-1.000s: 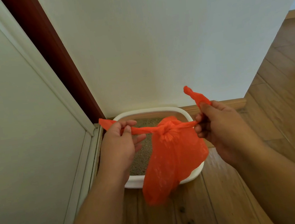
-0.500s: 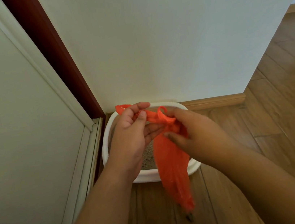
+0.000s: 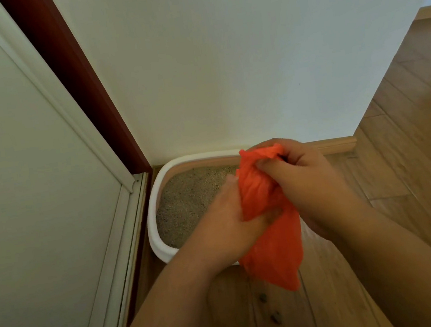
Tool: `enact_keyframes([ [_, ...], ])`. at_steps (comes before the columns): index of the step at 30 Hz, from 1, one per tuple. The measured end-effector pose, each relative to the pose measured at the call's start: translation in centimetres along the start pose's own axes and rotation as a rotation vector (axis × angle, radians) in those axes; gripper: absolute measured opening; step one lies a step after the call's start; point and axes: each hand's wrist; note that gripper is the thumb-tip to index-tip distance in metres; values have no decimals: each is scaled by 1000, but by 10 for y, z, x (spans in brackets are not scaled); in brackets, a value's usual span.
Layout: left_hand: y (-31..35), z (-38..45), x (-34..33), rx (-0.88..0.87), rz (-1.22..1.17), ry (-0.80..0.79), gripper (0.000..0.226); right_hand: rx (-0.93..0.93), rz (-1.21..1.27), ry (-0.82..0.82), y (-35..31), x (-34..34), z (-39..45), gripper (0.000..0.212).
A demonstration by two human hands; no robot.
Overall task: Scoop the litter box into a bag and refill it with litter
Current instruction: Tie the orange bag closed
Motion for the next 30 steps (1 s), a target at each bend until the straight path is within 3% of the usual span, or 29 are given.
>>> enact_keyframes([
  [2,-1,-1,-3,16,-24,41,24,-67,122,-40,-3,0,-1,19],
  [5,-3,-1,-4,22,71,77,26,0,-38,-38,0,3,0,27],
  [8,-3,1,-2,9,82,72,29,179,-229,-88,-1,6,-6,59],
  [10,-3,1,-2,-10,136,38,29,305,-328,-183,-1,4,-11,69],
  [14,-1,2,1,54,76,47,20,363,-614,-237,12,4,-5,43],
  [17,3,1,6,69,-27,94,15,373,-644,-199,16,7,2,30],
  [21,11,-2,6,65,-134,79,24,415,-618,-161,13,8,4,19],
  [30,12,-5,6,10,-255,132,43,289,-575,1,14,5,6,19],
])
Point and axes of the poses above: each hand's wrist, its own z-axis towards the middle knuckle, its own x-axis out of the back of the hand, y = z × x, and after that the axes turned 8 degrees about -z, right-handed
